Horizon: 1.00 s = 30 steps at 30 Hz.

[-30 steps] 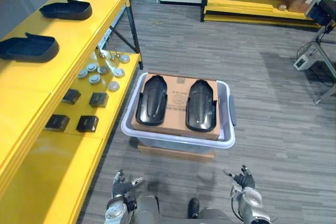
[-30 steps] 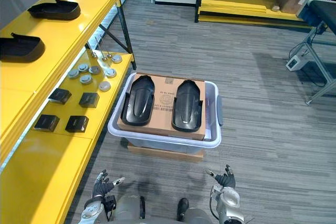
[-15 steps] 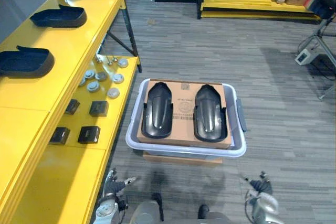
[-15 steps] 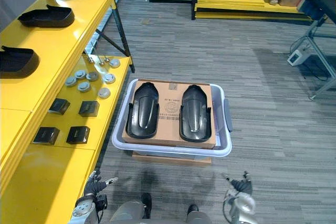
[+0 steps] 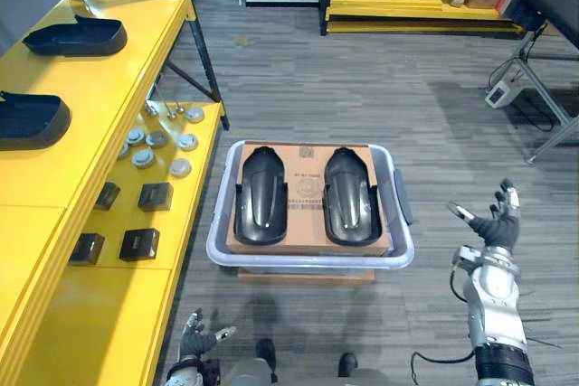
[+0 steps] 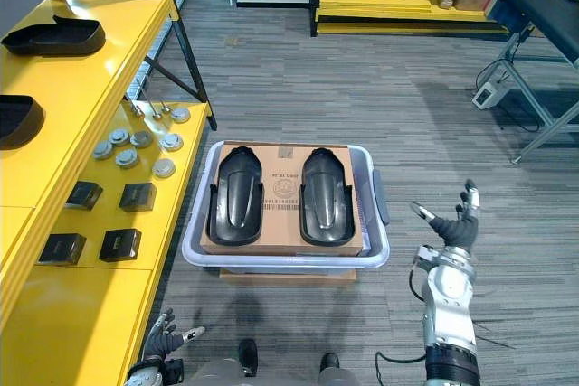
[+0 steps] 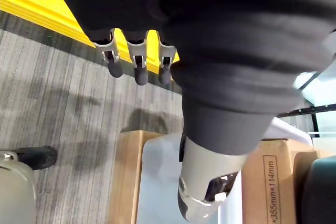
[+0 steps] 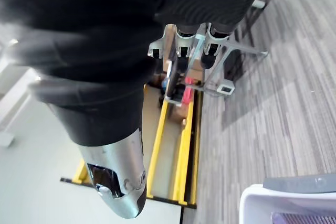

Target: Walk over and take plastic housings, then place them on the shelf

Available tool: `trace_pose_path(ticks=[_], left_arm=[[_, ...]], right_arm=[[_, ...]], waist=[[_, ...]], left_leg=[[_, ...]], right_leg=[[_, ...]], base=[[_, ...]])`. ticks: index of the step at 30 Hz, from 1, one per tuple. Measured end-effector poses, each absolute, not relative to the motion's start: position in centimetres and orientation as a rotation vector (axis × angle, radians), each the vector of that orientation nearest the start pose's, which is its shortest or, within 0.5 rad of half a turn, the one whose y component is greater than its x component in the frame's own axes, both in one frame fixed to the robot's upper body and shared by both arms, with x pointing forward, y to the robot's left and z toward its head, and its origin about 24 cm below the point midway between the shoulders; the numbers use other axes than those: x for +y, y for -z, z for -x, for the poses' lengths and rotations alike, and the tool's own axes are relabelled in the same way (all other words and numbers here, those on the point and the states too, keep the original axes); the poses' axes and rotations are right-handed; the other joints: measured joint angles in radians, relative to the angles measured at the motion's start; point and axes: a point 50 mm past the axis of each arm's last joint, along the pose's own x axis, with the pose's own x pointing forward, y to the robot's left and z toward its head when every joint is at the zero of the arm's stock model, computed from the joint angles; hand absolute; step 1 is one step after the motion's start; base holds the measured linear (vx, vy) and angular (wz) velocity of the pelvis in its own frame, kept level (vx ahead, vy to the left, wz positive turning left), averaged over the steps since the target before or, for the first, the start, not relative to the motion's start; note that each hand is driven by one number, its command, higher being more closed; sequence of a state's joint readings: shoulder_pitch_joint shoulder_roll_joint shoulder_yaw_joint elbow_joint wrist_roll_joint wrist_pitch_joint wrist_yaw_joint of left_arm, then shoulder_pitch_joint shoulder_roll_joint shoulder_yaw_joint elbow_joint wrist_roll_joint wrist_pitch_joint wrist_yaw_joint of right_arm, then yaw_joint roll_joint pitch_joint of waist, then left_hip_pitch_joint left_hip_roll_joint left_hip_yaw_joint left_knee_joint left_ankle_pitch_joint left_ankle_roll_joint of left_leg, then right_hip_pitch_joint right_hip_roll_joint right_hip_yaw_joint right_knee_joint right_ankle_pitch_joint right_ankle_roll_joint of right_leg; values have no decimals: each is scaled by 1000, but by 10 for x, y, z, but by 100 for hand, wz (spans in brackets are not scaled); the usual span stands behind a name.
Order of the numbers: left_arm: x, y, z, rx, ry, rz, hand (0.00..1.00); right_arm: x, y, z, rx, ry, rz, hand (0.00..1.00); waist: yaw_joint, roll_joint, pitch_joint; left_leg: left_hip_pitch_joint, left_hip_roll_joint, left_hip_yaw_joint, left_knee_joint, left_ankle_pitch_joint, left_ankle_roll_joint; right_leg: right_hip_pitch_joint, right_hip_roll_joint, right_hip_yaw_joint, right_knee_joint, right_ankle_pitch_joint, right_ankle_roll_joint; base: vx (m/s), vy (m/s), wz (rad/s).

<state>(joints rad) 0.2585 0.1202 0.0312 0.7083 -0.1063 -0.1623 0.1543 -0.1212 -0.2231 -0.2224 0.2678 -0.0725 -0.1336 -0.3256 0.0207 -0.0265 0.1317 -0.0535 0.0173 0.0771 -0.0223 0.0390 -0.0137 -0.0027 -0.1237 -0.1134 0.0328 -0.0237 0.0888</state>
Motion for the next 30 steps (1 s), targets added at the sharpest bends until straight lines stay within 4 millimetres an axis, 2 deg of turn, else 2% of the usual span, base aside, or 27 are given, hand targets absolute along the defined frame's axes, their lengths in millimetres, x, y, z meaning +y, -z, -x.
trace_pose_path(ticks=[3, 4, 5, 7, 10, 15, 22, 23, 30], left_arm=[[211, 128, -105, 786, -310, -68, 0], [208, 128, -106, 784, -296, -69, 0], [205, 128, -108, 781, -292, -62, 0], [201, 129, -109, 779, -289, -48, 0], [197, 127, -116, 753, -306, -33, 0], [191, 121, -133, 697, -302, -20, 0], [179, 115, -149, 648, -263, -28, 0], [179, 115, -151, 644, -262, -30, 0], [176, 114, -155, 641, -265, -28, 0]], right_arm=[[-252, -33, -282, 42, 502, 287, 0], [-249, -30, -288, 74, 495, 297, 0], [-248, -28, -294, 96, 502, 298, 0], [-246, -29, -306, 122, 510, 299, 0], [-244, -39, -326, 139, 519, 297, 0], [-241, -64, -354, 121, 570, 272, 0], [-257, -80, -363, 132, 682, 236, 0], [-260, -83, -364, 125, 701, 232, 100], [-266, -91, -367, 121, 730, 228, 100]], waist=[[3, 11, 8], [14, 19, 17], [26, 28, 31], [30, 45, 52], [50, 68, 83], [54, 73, 157], [51, 81, 213], [51, 82, 216], [50, 82, 234]], left_leg=[[0, -6, -24, -54, 41, 1], [-1, -7, -31, -71, 51, -4], [-8, -8, -38, -72, 57, -4], [-28, -13, -56, -72, 64, -6], [-80, -16, -80, -71, 87, 1], [-121, -23, -110, -71, 110, 14], [-150, -32, -124, -71, 113, 17], [-155, -33, -126, -71, 114, 17], [-160, -32, -127, -73, 115, 15]], right_leg=[[-14, -2, -22, 0, 7, 2], [-21, -2, -25, 0, 9, 2], [-21, -3, -30, 0, 12, 2], [-38, -7, -50, 0, 14, 3], [-71, -7, -70, -3, 29, 3], [-94, -11, -102, -5, 35, 2], [-114, -17, -117, -8, 35, 2], [-117, -17, -120, -9, 35, 2], [-122, -16, -120, -9, 34, 2]], base=[[-96, 12, 21], [-94, 23, 18], [-86, 26, 17], [-93, 35, 27], [-59, 26, 20], [5, 0, 19], [26, -7, 7], [16, -14, 6], [0, 0, 0]])
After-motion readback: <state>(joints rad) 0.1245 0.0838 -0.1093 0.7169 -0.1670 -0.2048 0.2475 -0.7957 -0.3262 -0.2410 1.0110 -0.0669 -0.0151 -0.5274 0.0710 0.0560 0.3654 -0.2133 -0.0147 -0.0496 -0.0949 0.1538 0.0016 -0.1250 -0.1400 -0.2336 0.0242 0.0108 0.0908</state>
